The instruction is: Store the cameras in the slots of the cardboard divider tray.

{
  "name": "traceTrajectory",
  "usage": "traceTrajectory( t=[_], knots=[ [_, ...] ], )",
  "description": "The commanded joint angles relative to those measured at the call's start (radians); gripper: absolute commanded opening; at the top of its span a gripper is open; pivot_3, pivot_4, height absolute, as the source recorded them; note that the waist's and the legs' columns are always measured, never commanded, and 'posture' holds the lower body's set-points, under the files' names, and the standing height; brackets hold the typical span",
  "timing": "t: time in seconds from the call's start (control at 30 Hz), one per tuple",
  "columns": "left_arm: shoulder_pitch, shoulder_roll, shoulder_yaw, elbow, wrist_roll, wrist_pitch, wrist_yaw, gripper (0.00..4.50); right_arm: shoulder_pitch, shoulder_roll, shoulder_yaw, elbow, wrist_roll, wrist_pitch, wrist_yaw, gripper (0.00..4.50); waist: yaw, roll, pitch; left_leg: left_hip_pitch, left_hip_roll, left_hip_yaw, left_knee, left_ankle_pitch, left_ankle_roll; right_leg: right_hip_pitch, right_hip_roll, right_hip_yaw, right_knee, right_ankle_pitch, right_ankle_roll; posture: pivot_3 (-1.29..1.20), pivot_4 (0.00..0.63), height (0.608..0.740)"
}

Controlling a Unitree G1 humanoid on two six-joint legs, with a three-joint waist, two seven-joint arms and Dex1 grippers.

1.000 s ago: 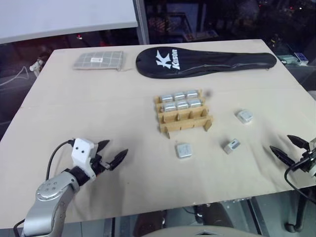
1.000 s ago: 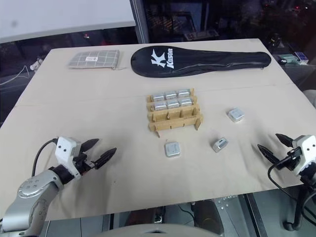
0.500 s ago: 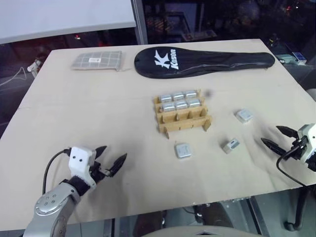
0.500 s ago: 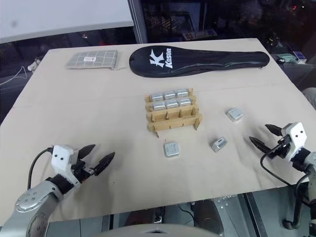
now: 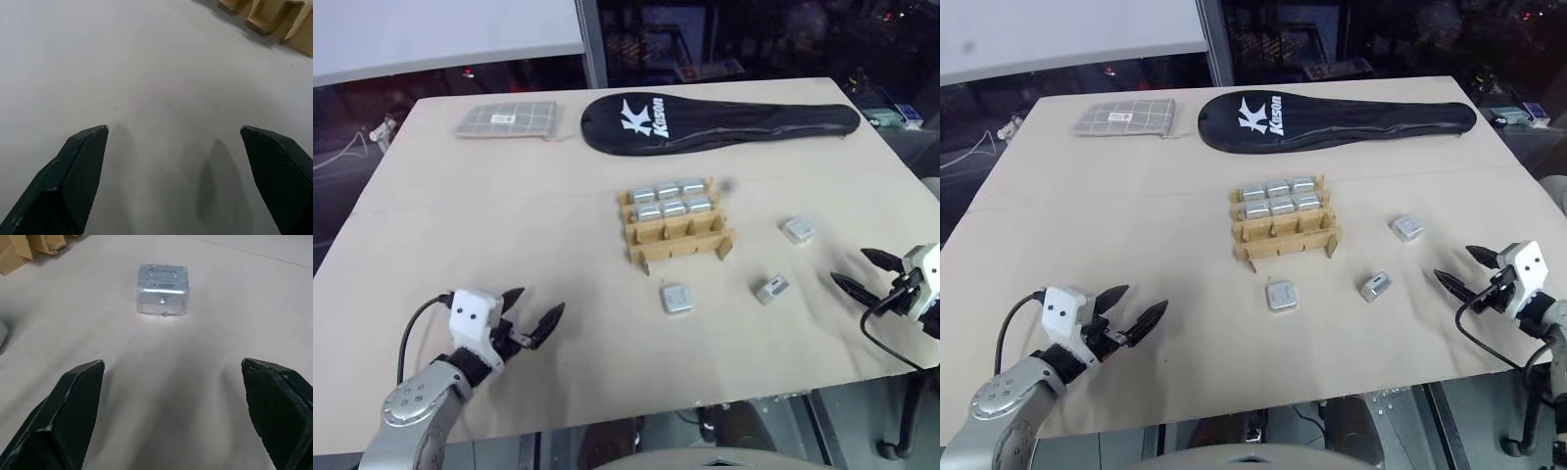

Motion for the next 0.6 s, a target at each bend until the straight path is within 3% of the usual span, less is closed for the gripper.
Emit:
traceTrajectory(
  t=[0.03, 0.3, 0.57, 0.6],
  knots=[
    [-0.007, 0.045, 0.027, -0.021, -0.007, -0.040, -0.056, 4.50, -0.061, 0.021, 0.037, -0.062, -0.011, 0.042, -0.050, 4.45, -0.002, 0.000, 0.000, 0.000, 0.000, 0.000, 0.000, 0.000, 0.000, 0.000, 0.000, 0.000, 0.000, 0.000, 0.000, 0.00, 0.150, 0.740],
    [0.005, 0.140, 0.092, -0.057, -0.205, -0.017, -0.286, 4.50, -0.257, 0.074, 0.142, 0.104, -0.098, 0.063, -0.117, 4.45, 0.000, 0.000, 0.001, -0.002, 0.000, 0.001, 0.000, 0.000, 0.000, -0.003, 0.000, 0.000, 0.000, 0.000, 0.000, 0.00, 0.150, 0.740],
    [-0.013, 0.190, 0.121, -0.099, -0.268, -0.012, -0.345, 4.50, -0.352, 0.084, 0.184, 0.217, -0.139, 0.083, -0.117, 4.45, 0.003, 0.000, 0.001, -0.003, 0.000, 0.002, 0.000, 0.000, 0.000, -0.003, 0.000, 0.000, 0.000, 0.001, -0.002, 0.00, 0.150, 0.740],
    [-0.013, 0.190, 0.119, -0.102, -0.269, -0.015, -0.349, 4.50, -0.353, 0.087, 0.182, 0.222, -0.138, 0.073, -0.120, 4.22, 0.003, 0.000, 0.001, -0.003, 0.000, 0.002, 0.000, 0.000, 0.000, -0.003, 0.000, 0.000, 0.000, 0.001, -0.002, 0.00, 0.150, 0.740]
  ],
)
